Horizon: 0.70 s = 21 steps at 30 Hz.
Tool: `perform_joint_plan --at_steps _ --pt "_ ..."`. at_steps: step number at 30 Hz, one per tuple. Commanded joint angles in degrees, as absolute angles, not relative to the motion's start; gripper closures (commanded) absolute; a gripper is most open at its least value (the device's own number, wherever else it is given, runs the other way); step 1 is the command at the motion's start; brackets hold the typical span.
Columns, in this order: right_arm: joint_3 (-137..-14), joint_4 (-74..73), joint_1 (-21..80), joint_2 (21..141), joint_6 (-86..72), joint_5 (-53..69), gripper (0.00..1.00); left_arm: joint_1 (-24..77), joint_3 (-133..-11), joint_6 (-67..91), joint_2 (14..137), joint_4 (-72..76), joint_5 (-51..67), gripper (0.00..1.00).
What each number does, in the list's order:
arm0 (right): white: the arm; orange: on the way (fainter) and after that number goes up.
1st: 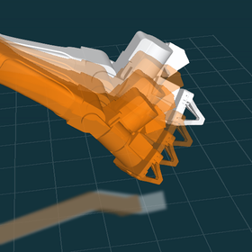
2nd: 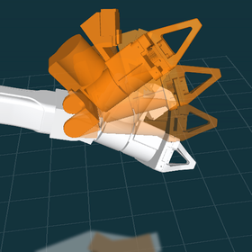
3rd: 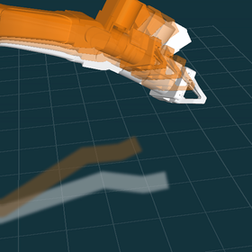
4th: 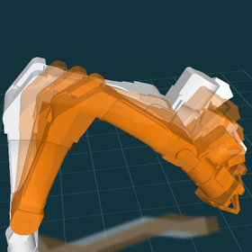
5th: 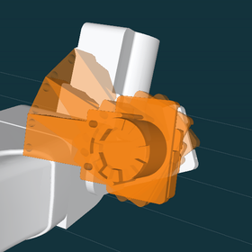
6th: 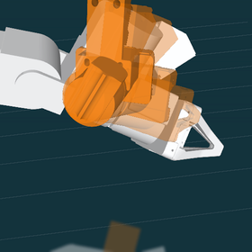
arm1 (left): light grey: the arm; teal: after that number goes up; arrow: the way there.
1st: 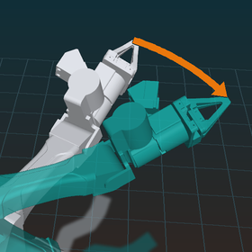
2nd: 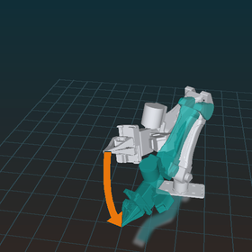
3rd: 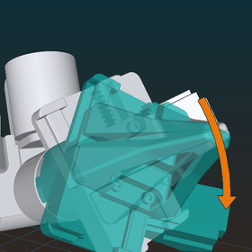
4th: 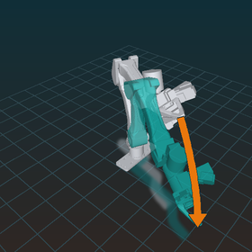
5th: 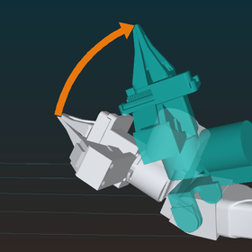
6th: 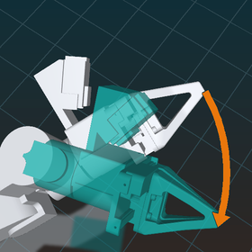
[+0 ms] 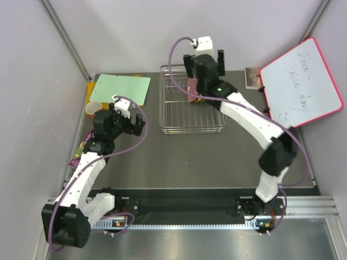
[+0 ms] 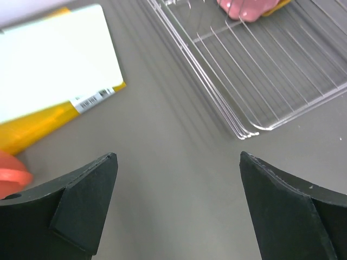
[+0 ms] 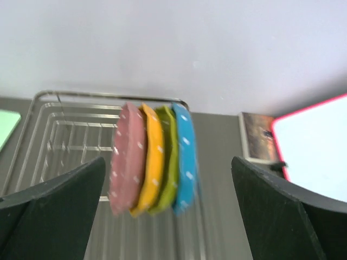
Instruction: Load the plates into the dish rack
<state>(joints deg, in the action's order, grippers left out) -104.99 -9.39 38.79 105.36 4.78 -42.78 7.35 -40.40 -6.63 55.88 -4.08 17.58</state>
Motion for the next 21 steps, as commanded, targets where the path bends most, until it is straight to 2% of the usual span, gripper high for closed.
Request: perform_joint_plan --at_steps 1,2,5,8,15,21 --pt "-88.99 -6.08 39.20 88.89 6.84 -37.71 0.00 7.12 -45.69 -11.50 54.14 -4.74 17.84 0.01" --pt "-80.77 -4.24 39.03 86.07 7.81 -37.01 0.00 7.12 -45.88 -12.12 53.88 -5.96 17.84 0.01" --pt "-65.99 3.59 39.02 75.52 12.82 -36.30 0.00 7.12 -45.88 -12.66 53.00 -6.94 15.83 0.01" --pt "-56.73 5.28 38.41 67.17 13.63 -38.04 0.00 7.12 -44.74 -11.34 52.30 -7.73 13.80 0.01" --pt "-44.40 -7.20 29.28 54.16 10.54 -27.43 0.00 7.12 -40.53 -3.80 51.51 -10.01 8.45 0.01" --pt "-32.45 -3.79 23.12 39.75 14.67 -16.01 0.00 7.03 -33.25 -2.88 42.74 -7.13 -1.84 0.01"
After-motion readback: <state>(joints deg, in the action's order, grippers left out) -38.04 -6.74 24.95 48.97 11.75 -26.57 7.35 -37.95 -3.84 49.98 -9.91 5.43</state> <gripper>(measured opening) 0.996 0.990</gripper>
